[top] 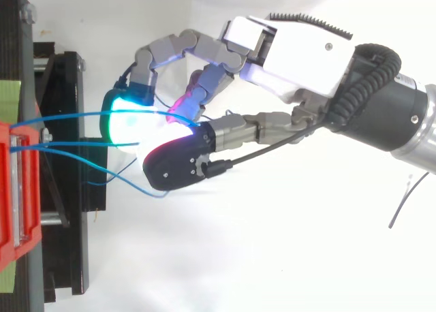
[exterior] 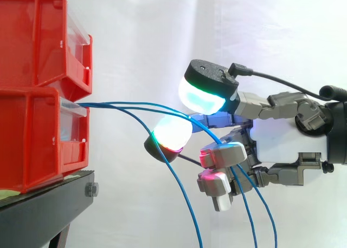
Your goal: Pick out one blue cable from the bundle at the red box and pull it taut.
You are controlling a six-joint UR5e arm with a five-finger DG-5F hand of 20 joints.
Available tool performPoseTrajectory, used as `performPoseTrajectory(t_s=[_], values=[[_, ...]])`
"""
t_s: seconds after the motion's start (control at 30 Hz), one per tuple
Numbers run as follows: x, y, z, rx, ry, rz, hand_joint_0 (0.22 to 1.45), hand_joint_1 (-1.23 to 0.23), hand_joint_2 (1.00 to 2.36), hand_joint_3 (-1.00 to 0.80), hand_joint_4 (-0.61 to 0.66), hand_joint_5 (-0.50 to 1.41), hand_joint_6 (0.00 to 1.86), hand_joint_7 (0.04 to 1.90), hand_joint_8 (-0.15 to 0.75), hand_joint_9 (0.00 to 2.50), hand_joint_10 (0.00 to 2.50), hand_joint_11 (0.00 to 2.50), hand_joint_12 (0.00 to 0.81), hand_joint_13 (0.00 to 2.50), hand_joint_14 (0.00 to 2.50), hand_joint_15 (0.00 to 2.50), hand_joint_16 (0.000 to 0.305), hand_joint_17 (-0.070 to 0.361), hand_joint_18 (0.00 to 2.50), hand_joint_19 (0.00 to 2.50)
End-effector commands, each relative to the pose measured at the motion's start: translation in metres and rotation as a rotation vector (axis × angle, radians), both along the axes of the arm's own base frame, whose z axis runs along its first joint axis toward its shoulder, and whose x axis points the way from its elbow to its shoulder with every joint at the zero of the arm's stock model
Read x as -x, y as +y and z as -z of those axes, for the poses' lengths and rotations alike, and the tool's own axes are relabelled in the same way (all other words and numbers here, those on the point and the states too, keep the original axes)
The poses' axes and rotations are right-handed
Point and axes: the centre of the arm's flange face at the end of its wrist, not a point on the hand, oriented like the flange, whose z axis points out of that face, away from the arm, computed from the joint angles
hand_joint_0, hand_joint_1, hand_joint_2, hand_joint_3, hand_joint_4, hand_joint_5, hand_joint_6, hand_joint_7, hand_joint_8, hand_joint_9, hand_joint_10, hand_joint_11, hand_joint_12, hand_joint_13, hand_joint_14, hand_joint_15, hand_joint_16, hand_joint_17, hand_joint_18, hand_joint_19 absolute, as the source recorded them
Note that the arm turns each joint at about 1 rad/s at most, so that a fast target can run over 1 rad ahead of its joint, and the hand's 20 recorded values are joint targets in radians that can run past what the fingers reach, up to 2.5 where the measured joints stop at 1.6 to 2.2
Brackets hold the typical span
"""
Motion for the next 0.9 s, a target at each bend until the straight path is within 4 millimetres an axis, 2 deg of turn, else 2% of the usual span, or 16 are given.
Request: performPoseTrajectory(t_s=[0.0,0.17,0.33,0.63,0.73,0.87], values=[[0.0,0.0,0.0004,0.0,0.001,0.0,0.63,-0.59,1.0,-0.5,-0.04,-0.15,0.76,1.0,0.199,1.33,0.01,1.91,0.294,1.15,0.03,1.27,0.048,0.108,0.74,1.01],[0.0,0.0,0.0004,0.0,0.001,0.0,0.63,-0.67,1.01,-0.31,-0.02,-0.16,0.8,0.97,0.22,1.35,0.01,1.92,0.303,1.17,0.03,1.28,0.048,0.109,0.75,1.01],[0.0003,-0.0001,-0.0005,0.0,0.001,0.0,0.63,-0.76,1.02,-0.21,0.0,-0.17,0.83,0.97,0.23,1.32,0.01,1.94,0.303,1.16,0.03,1.28,0.05,0.112,0.74,1.0],[0.0003,-0.0001,0.0007,0.001,0.004,0.0,0.73,-0.92,1.02,-0.32,-0.04,-0.19,0.85,0.92,0.211,1.22,0.01,1.9,0.31,1.05,0.03,1.19,0.051,0.115,0.68,0.93],[0.0003,-0.0001,0.0007,0.001,0.004,0.0,0.77,-0.95,1.01,-0.36,-0.05,-0.19,0.85,0.89,0.205,1.17,0.01,1.83,0.323,0.89,0.03,1.02,0.051,0.116,0.65,0.86],[0.0004,0.0001,0.0009,0.001,0.005,-0.002,0.79,-0.97,1.0,-0.5,-0.05,-0.19,0.86,0.95,0.207,1.09,0.02,1.71,0.33,0.76,0.03,0.86,0.052,0.116,0.62,0.79]])
